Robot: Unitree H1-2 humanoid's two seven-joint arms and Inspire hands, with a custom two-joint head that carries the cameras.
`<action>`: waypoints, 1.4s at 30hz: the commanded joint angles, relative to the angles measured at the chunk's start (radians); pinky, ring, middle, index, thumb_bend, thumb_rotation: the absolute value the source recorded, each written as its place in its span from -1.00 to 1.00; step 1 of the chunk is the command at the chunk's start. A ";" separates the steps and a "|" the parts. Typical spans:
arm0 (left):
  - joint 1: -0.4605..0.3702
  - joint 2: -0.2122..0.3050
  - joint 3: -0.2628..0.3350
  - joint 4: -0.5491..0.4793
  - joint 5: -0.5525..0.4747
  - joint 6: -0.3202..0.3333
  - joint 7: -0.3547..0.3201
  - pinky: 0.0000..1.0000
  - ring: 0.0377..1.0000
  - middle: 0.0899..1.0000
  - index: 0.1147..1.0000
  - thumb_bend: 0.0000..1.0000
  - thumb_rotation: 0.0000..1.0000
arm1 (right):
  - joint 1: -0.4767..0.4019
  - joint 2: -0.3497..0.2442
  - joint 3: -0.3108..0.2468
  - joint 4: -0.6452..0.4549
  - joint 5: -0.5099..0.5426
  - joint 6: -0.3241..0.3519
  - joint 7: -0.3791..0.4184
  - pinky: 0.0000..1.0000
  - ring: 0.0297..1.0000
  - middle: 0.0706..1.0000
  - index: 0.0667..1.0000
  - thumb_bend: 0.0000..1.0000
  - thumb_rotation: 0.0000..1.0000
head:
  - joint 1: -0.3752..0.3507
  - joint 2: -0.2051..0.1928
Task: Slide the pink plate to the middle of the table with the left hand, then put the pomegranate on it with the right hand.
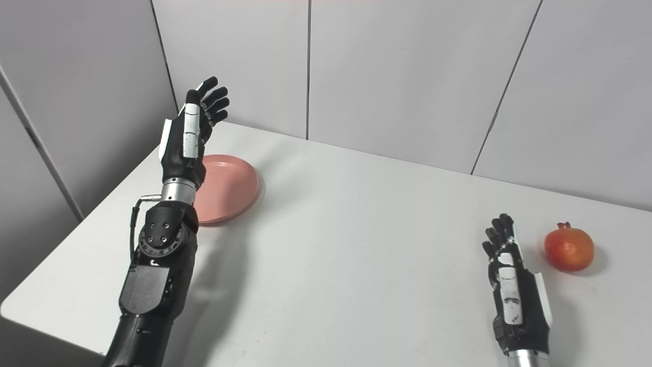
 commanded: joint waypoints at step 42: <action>-0.056 0.138 0.097 0.424 -0.014 -0.232 0.104 0.51 0.49 0.44 0.40 0.96 1.00 | 0.020 -0.016 -0.021 0.012 0.057 -0.053 0.057 1.00 1.00 1.00 1.00 0.34 0.80 | 0.023 0.009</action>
